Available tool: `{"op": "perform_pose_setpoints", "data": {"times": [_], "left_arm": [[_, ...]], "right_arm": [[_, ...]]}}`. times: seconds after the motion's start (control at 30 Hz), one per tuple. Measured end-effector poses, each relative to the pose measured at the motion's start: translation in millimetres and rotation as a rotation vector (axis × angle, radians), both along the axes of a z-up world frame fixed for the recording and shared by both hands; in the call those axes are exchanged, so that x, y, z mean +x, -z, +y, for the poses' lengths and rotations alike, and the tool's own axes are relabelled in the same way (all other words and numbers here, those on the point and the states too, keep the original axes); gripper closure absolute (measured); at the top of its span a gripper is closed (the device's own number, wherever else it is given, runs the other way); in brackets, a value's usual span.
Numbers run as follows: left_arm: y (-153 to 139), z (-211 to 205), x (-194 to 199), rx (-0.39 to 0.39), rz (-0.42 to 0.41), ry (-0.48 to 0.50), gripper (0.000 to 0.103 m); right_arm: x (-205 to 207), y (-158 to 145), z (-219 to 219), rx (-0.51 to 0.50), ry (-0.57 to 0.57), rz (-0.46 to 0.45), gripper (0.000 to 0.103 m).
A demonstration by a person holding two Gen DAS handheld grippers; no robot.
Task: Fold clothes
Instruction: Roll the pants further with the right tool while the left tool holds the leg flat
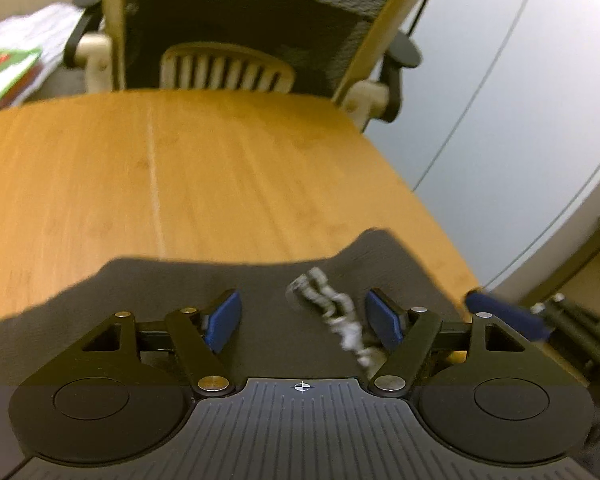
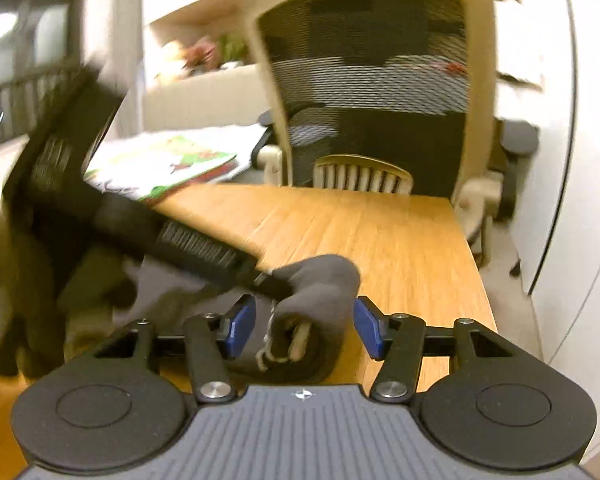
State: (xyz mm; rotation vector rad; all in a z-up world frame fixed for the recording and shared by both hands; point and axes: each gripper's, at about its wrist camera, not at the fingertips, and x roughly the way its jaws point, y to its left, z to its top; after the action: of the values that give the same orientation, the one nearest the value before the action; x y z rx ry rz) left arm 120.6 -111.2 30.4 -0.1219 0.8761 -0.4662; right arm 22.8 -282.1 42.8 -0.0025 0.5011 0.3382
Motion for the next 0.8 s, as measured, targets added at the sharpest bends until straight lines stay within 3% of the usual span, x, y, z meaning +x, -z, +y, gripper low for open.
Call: {"op": "perform_pose_setpoints", "data": {"times": [0.13,0.4,0.6,0.7,0.77,0.8], "left_arm": [[1.0,-1.5,-4.1,0.04,-0.025,0.012,0.033],[1.7,1.3,-8.3,0.041,-0.035,0.014,0.031],[-14.2,16.6,-5.8,-0.077,-0.042,-0.05,0.031],[-24.4,9.4,-7.7,-0.092,-0.082,-0.026,0.037],[-26.0,1.8,-8.2,-0.109,-0.083,-0.004,0.06],[-23.7,0.3,-7.7,-0.148,-0.06,0.005,0.063]], "right_arm": [[13.4,8.7,2.8,0.015,0.067,0.035,0.062],[14.0,19.8,9.8,-0.071,0.087,0.032,0.066],[-1.4,20.1,27.6,-0.214,0.035,-0.045,0.066],[-13.6,20.6,39.4,-0.301,-0.015,-0.091,0.066],[-18.0,20.7,42.3,-0.322,-0.035,-0.104,0.066],[-18.5,20.5,42.1,-0.32,-0.04,-0.104,0.066]]}}
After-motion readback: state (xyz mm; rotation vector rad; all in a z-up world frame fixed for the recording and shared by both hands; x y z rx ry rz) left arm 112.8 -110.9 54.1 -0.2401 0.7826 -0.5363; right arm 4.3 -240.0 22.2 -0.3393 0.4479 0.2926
